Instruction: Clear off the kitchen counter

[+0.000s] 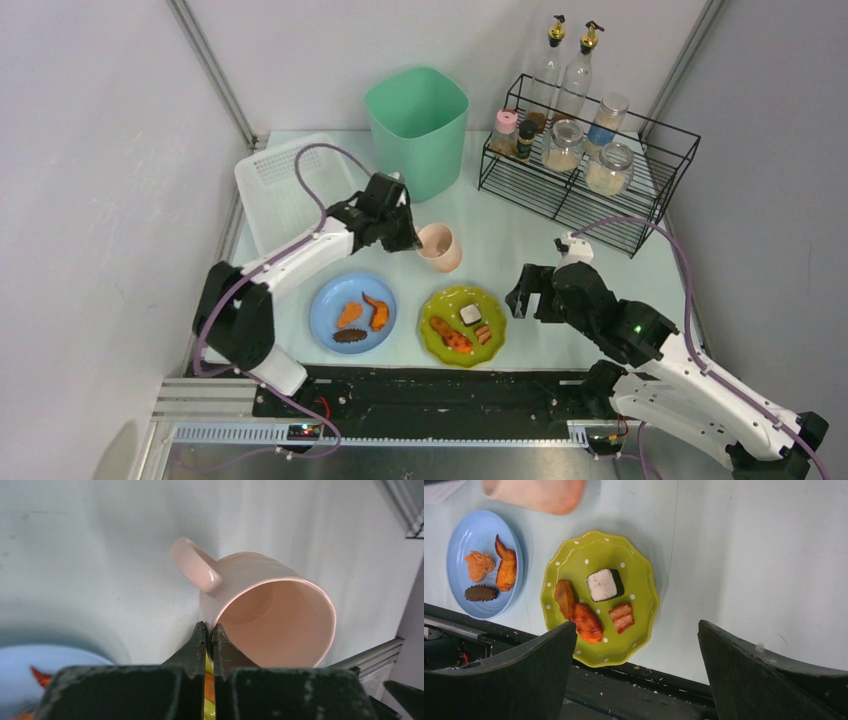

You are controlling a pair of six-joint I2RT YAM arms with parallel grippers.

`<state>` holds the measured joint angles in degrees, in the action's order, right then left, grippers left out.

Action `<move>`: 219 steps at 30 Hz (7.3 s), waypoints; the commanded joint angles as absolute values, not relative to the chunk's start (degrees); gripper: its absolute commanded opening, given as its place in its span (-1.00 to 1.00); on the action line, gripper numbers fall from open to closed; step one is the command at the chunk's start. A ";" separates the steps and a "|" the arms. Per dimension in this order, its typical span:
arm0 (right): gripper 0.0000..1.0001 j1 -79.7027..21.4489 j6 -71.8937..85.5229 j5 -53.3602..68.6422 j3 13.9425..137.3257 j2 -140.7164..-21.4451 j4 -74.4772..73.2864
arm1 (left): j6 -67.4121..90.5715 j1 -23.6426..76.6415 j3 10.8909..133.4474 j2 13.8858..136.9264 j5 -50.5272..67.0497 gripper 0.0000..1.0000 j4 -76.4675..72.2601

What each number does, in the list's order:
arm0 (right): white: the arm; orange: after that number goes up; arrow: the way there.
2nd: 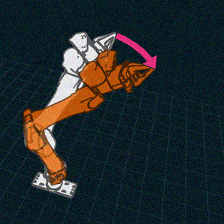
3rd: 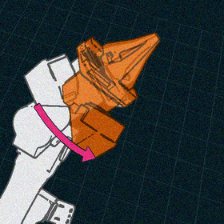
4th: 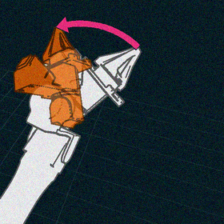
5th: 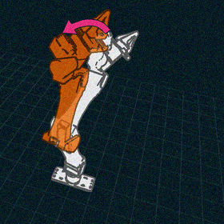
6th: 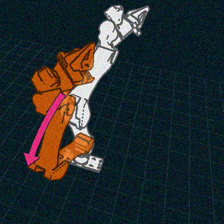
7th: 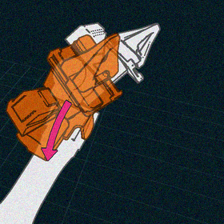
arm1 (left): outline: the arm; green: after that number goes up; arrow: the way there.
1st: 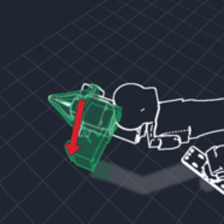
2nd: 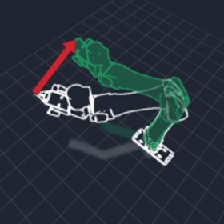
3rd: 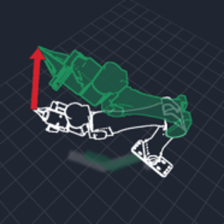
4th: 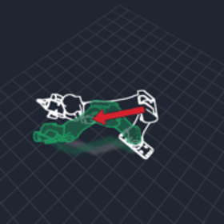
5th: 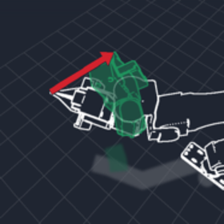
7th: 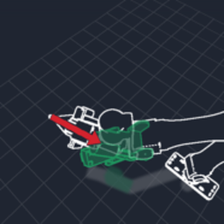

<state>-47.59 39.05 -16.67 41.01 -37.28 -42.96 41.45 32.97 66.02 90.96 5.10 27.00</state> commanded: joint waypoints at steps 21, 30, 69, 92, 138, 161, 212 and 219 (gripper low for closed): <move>0.90 -48.68 39.55 -17.03 40.69 -41.04 -39.26 | 43.06 12.62 74.18 68.09 -16.24 -1.00 36.91; 0.90 -48.78 39.44 -17.25 40.58 -40.51 -40.29 | 51.17 5.64 72.34 70.85 -20.89 -1.00 38.99; 0.90 -48.87 41.22 -17.97 38.20 -38.84 -41.42 | 53.74 3.59 72.71 95.00 -13.98 -1.00 40.24; 0.90 -49.03 42.10 -17.93 37.67 -37.05 -42.40 | 57.09 10.18 72.21 95.91 -7.52 -1.00 40.06; 0.99 -44.50 38.91 -13.24 37.70 -40.10 -38.72 | 34.45 14.55 74.90 76.16 2.49 0.84 40.15; 0.60 -37.88 48.41 2.54 22.99 -46.80 -24.23 | 23.05 14.42 49.65 43.09 8.86 0.99 37.76; -1.00 -41.36 59.57 -2.24 11.61 -57.36 -6.40 | 20.96 14.42 36.54 26.58 14.25 0.99 31.71; -1.00 -41.03 57.99 -2.97 15.74 -52.58 -10.13 | 21.05 14.42 36.48 26.76 14.03 0.99 31.70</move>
<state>-41.01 59.40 -1.48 13.32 -54.39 -4.21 22.39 14.46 36.80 26.44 13.82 33.50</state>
